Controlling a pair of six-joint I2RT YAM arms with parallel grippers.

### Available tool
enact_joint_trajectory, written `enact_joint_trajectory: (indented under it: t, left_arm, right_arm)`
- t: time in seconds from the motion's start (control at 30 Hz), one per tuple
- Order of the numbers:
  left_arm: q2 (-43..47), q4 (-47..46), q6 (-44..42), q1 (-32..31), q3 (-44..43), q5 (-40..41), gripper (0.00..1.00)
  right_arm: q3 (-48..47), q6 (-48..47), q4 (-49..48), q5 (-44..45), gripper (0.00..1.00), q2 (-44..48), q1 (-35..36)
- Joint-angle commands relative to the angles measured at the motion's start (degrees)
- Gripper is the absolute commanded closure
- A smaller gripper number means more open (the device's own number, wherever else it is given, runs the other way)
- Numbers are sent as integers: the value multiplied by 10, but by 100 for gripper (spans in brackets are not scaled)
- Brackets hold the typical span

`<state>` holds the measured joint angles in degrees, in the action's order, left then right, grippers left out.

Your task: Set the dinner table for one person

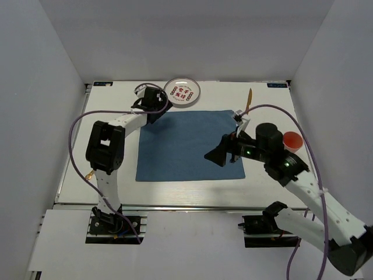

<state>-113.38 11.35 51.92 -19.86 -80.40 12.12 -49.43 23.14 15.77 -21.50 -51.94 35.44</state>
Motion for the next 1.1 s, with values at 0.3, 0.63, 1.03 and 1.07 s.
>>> enact_joint_trajectory:
  t: [0.3, 0.63, 1.03, 1.07]
  left_arm:
    - [-194, -83, -34, 58, -225, -120, 15]
    - [-315, -40, -29, 69, -380, -163, 56]
    - [-121, -210, 6, 109, -136, -276, 100]
    - [-59, -238, 3, 109, -115, -280, 100]
  right_arm:
    - [60, -13, 52, -103, 11, 150, 2]
    - [88, 9, 44, -100, 11, 177, 2]
    - [138, 39, 34, -67, 11, 198, 2]
    - [142, 42, 31, -63, 11, 200, 1]
